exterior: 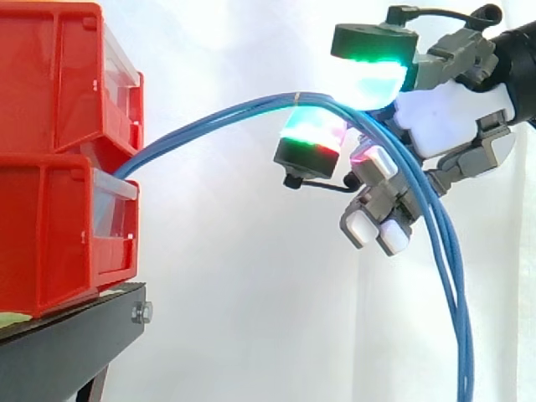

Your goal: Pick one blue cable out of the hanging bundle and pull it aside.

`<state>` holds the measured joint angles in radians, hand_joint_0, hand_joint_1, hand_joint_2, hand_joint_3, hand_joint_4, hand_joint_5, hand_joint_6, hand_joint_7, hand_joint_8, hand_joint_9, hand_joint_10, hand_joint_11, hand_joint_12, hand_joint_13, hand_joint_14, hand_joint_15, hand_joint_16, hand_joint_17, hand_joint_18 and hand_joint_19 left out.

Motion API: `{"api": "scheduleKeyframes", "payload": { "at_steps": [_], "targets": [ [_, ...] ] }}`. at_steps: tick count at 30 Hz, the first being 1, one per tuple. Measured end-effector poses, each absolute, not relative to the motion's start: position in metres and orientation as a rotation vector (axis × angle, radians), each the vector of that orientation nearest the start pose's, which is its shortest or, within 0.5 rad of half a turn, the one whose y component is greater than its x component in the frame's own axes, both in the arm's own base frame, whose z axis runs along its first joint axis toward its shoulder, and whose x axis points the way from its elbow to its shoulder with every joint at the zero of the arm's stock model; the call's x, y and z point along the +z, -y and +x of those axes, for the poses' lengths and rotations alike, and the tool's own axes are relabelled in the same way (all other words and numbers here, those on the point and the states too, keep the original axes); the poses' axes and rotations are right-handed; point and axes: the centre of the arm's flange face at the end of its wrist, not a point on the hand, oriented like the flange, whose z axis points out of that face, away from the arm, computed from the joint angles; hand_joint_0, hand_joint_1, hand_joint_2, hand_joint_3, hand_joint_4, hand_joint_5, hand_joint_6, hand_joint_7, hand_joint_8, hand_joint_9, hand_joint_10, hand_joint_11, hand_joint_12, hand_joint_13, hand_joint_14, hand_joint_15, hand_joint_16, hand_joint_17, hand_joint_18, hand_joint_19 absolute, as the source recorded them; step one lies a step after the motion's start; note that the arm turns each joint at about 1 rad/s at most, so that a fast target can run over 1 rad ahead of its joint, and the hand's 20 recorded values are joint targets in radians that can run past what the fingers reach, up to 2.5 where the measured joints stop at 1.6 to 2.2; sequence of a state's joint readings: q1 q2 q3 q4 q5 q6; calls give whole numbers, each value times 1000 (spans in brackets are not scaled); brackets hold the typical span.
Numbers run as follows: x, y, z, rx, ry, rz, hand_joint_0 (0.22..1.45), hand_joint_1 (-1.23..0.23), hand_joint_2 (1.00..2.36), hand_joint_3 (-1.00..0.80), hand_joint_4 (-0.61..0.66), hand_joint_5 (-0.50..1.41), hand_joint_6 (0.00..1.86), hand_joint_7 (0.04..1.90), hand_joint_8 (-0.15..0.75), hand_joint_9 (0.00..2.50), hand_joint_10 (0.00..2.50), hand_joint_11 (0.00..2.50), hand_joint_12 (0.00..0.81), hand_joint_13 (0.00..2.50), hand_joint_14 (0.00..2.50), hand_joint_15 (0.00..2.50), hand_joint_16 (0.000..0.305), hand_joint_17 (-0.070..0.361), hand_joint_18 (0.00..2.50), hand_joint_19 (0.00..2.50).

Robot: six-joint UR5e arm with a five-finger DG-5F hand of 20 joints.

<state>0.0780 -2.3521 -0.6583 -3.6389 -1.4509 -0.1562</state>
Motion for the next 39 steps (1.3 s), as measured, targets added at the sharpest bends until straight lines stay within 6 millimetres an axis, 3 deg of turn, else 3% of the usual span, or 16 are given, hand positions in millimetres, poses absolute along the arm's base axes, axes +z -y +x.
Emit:
{"api": "scheduleKeyframes", "payload": {
  "at_steps": [5, 8, 9, 17, 20, 26, 29, 32, 39],
  "targets": [
    [387, 87, 754, 860, -1546, 1327, 691, -982, 1000, -500, -113, -41, 926, 950, 207, 1272, 23, 526, 339, 830, 22, 510, 44, 100, 706, 618],
    [386, 87, 754, 859, -1546, 1328, 637, -918, 1000, -500, -111, -29, 911, 877, 201, 1297, 23, 521, 335, 842, 24, 511, 44, 99, 705, 635],
    [386, 87, 754, 859, -1546, 1327, 605, -832, 1000, -500, -92, -26, 903, 860, 188, 1315, 23, 490, 333, 840, 23, 509, 45, 101, 695, 645],
    [387, 86, 754, 859, -1546, 1327, 587, -678, 1008, -386, -88, -15, 863, 836, 167, 1325, 19, 433, 340, 808, 21, 510, 47, 105, 647, 690],
    [386, 86, 754, 858, -1547, 1328, 588, -692, 1008, -331, -82, -13, 847, 873, 204, 1318, 18, 417, 370, 819, 21, 496, 53, 118, 680, 659],
    [386, 87, 754, 857, -1546, 1329, 593, -857, 1009, -210, -26, -32, 868, 867, 252, 1229, 19, 464, 395, 803, 19, 494, 56, 126, 704, 619],
    [385, 87, 753, 856, -1548, 1330, 614, -903, 1009, -271, -18, -49, 889, 811, 236, 1160, 20, 487, 372, 762, 20, 512, 52, 117, 657, 637],
    [384, 87, 753, 856, -1550, 1330, 523, -869, 1000, -500, -15, -51, 892, 774, 224, 1154, 21, 491, 358, 743, 23, 516, 49, 110, 626, 660],
    [385, 87, 753, 857, -1549, 1331, 421, -644, 1000, -500, -9, -44, 844, 802, 248, 1203, 21, 447, 406, 756, 21, 489, 59, 133, 652, 642]
  ]
}}
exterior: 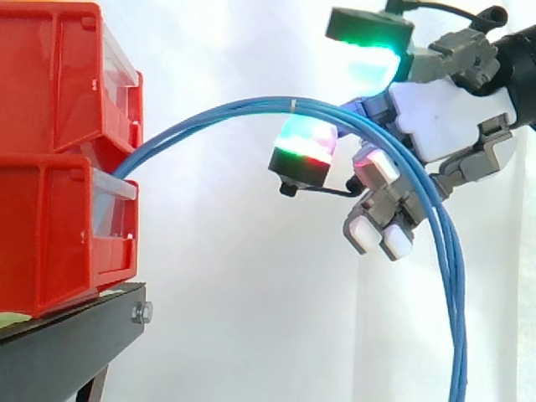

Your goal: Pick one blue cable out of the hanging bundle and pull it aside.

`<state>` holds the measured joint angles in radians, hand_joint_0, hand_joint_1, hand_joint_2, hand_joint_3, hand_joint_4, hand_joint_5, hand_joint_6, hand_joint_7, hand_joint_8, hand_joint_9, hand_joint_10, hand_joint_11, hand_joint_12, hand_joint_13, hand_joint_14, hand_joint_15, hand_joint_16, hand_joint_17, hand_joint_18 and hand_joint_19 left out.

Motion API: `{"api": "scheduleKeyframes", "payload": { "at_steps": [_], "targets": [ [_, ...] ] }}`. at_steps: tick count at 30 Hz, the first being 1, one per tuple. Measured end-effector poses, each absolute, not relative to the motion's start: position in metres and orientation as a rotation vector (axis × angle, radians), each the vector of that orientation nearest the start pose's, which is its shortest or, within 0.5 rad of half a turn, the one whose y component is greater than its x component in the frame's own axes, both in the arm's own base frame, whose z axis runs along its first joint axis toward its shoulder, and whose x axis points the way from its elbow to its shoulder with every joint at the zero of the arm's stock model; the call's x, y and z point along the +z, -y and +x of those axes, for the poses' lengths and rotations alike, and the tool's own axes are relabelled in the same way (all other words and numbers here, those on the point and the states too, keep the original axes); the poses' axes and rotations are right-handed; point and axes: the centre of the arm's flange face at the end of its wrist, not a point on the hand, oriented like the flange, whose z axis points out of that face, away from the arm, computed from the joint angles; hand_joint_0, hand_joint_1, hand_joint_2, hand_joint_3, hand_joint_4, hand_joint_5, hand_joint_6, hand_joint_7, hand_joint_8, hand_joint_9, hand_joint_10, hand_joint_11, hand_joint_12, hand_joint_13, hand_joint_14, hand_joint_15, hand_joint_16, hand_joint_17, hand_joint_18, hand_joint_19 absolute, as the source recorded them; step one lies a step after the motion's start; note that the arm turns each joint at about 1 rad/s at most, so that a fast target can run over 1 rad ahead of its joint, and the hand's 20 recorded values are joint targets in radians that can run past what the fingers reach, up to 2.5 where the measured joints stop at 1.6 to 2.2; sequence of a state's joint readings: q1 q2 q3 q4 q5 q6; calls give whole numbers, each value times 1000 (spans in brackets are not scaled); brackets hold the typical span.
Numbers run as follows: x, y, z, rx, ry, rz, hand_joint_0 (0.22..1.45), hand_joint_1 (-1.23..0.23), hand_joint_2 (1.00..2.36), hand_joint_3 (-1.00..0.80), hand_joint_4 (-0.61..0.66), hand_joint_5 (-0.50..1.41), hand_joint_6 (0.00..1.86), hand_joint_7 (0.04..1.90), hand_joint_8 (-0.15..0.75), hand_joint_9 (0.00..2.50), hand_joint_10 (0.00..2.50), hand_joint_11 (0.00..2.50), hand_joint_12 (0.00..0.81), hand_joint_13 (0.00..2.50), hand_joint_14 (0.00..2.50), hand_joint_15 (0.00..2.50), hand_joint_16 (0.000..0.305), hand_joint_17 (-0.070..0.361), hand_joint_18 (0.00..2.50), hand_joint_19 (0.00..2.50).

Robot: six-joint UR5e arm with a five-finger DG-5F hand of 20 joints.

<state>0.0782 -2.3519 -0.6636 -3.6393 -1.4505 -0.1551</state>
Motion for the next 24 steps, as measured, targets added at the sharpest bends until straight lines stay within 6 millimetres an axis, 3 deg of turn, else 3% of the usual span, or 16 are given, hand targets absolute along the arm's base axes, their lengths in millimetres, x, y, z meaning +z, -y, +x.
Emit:
{"api": "scheduleKeyframes", "payload": {
  "at_steps": [4, 10, 19, 24],
  "targets": [
    [390, 87, 754, 861, -1540, 1327, 447, -613, 1000, -500, -9, -45, 841, 823, 243, 1198, 18, 445, 395, 745, 20, 492, 57, 127, 629, 654],
    [391, 86, 754, 861, -1538, 1324, 594, -731, 1006, -388, -32, -38, 874, 890, 235, 1253, 23, 514, 364, 776, 22, 511, 50, 112, 653, 657],
    [388, 84, 754, 859, -1543, 1326, 618, -856, 1013, -246, -14, -27, 887, 910, 229, 1294, 24, 542, 360, 845, 21, 527, 49, 110, 717, 631],
    [386, 82, 754, 859, -1547, 1326, 600, -893, 1015, -139, -58, -12, 874, 929, 202, 1333, 18, 437, 358, 879, 20, 495, 52, 117, 766, 606]
  ]
}}
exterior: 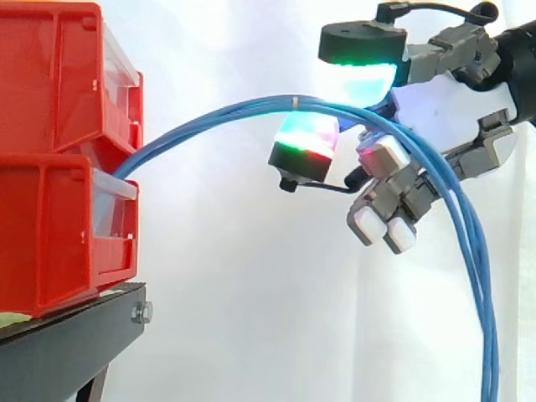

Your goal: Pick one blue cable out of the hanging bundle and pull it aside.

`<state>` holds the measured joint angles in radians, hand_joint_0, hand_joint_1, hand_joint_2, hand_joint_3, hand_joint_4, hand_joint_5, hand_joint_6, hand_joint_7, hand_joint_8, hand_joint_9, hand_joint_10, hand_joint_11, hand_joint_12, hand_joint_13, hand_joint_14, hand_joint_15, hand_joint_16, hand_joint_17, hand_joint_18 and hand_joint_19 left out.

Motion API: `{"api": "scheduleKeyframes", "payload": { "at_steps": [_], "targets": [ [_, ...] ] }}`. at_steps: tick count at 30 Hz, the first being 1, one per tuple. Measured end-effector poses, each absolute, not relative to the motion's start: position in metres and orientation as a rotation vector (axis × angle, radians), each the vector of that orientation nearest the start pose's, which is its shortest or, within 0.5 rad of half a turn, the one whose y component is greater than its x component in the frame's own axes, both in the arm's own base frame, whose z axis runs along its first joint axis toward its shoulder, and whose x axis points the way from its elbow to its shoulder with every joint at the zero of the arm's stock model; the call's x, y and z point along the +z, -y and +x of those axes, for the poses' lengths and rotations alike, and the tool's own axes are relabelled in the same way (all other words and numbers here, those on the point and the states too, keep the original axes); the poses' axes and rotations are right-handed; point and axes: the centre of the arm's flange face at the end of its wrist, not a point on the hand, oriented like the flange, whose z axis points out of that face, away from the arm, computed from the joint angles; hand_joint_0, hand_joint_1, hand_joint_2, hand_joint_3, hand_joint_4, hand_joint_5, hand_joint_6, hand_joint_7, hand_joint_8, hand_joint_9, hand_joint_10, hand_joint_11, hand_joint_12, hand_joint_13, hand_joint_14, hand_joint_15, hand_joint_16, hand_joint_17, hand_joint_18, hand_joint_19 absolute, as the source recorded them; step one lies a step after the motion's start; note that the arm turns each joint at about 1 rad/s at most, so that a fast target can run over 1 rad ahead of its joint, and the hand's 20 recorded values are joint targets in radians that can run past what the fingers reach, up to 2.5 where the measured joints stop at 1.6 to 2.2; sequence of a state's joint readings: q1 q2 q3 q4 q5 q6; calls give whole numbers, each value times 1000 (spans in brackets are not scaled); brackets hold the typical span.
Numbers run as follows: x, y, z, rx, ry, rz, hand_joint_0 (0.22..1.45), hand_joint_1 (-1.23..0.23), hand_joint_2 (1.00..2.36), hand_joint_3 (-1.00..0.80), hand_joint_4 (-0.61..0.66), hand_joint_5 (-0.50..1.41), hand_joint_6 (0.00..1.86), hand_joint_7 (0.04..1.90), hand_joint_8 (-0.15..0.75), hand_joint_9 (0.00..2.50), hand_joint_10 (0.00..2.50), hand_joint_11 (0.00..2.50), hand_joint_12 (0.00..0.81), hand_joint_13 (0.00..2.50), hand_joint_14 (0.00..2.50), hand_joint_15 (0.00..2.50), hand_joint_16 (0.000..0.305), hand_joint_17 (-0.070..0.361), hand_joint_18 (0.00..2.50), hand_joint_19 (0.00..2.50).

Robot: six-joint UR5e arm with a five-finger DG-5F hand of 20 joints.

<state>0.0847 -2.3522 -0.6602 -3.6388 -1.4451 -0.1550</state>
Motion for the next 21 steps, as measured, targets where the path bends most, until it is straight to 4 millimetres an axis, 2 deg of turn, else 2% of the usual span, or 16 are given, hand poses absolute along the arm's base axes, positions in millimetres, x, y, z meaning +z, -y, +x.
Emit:
{"api": "scheduleKeyframes", "payload": {
  "at_steps": [4, 9, 17, 21],
  "targets": [
    [385, 82, 754, 858, -1550, 1327, 604, -848, 1007, -136, -63, 1, 857, 925, 214, 1327, 14, 345, 383, 880, 20, 482, 57, 128, 785, 591],
    [384, 82, 754, 856, -1553, 1330, 606, -828, 1004, -130, -73, 2, 854, 932, 232, 1316, 14, 347, 394, 877, 18, 473, 58, 130, 779, 582],
    [382, 81, 753, 854, -1555, 1333, 652, -960, 1017, -212, -22, -35, 899, 872, 210, 1142, 23, 472, 343, 782, 22, 525, 45, 102, 661, 625],
    [382, 82, 753, 852, -1557, 1335, 701, -980, 1012, -334, -17, -48, 904, 833, 209, 1115, 21, 481, 340, 764, 23, 518, 45, 101, 648, 618]
  ]
}}
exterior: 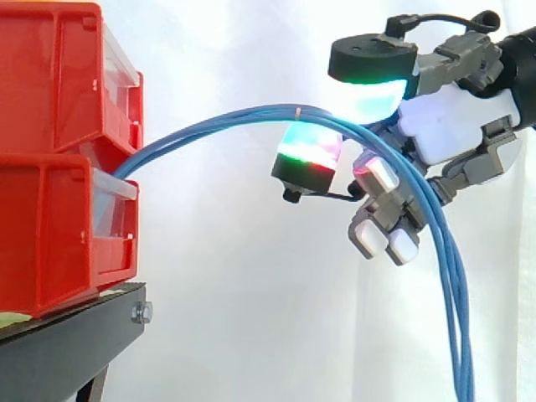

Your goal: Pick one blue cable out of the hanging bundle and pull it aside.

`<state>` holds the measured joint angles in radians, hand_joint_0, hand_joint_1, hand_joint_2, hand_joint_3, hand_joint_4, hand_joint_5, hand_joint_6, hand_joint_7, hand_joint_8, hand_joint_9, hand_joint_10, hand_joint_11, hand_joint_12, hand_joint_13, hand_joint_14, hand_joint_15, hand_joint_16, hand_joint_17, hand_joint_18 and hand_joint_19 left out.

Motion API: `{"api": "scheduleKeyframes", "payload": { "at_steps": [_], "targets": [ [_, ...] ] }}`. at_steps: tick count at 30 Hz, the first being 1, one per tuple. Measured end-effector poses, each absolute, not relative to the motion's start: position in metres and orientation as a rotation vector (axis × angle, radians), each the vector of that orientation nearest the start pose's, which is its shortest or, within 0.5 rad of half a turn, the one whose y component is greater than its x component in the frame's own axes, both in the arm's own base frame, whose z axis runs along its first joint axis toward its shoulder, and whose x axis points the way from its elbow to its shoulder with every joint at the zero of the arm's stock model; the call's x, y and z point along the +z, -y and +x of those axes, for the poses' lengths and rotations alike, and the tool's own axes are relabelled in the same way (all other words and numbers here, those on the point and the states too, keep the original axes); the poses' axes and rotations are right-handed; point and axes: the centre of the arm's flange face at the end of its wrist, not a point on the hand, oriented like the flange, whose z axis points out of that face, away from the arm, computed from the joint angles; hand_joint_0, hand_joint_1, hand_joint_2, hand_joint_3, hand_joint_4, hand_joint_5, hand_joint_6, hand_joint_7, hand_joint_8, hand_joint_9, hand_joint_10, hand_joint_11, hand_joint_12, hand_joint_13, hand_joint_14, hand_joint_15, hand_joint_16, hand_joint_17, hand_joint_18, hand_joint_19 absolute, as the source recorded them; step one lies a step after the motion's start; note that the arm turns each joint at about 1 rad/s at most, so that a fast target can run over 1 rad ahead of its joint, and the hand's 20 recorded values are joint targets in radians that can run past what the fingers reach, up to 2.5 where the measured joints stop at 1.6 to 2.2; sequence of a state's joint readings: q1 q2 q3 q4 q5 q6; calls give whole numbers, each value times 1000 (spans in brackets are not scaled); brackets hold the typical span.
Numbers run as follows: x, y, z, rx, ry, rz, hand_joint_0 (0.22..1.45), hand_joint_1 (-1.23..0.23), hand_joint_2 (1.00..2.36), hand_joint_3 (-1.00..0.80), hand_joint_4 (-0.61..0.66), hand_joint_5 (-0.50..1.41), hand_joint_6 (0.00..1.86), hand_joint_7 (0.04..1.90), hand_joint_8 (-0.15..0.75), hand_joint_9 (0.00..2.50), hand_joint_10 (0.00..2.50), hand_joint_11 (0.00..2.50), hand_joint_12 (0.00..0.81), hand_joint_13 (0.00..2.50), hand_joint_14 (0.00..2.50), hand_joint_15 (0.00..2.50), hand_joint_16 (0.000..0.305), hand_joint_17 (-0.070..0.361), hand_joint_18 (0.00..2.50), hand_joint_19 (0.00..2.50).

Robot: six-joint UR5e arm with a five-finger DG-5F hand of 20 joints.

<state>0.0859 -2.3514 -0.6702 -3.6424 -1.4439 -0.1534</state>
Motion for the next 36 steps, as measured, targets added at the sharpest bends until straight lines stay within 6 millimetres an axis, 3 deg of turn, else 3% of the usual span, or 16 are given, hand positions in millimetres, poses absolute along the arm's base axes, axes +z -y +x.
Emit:
{"api": "scheduleKeyframes", "payload": {
  "at_steps": [8, 14, 21, 25, 28, 34, 36],
  "targets": [
    [383, 82, 752, 852, -1557, 1335, 718, -991, 1001, -500, -79, -47, 902, 831, 204, 1122, 21, 481, 337, 759, 22, 506, 45, 100, 648, 609],
    [383, 82, 752, 852, -1558, 1334, 752, -1011, 1000, -500, -142, -45, 910, 815, 192, 1145, 21, 487, 332, 765, 23, 504, 44, 98, 651, 606],
    [383, 82, 752, 851, -1559, 1333, 477, -830, 1000, -500, -68, -33, 876, 846, 210, 1211, 20, 423, 355, 790, 21, 498, 50, 112, 682, 628],
    [383, 82, 752, 851, -1559, 1333, 459, -783, 1000, -500, -73, -32, 870, 852, 221, 1224, 20, 414, 368, 798, 20, 494, 52, 117, 688, 631],
    [383, 82, 752, 852, -1558, 1333, 545, -774, 1000, -500, -87, -37, 875, 858, 199, 1212, 19, 440, 343, 773, 22, 506, 46, 104, 642, 663],
    [383, 82, 752, 852, -1558, 1334, 565, -821, 1012, -231, -95, -31, 867, 849, 217, 1241, 19, 415, 374, 815, 19, 485, 53, 119, 714, 633],
    [383, 82, 752, 851, -1559, 1335, 564, -740, 1002, -180, -102, -21, 850, 822, 239, 1266, 15, 361, 408, 840, 17, 459, 63, 141, 773, 605]
  ]
}}
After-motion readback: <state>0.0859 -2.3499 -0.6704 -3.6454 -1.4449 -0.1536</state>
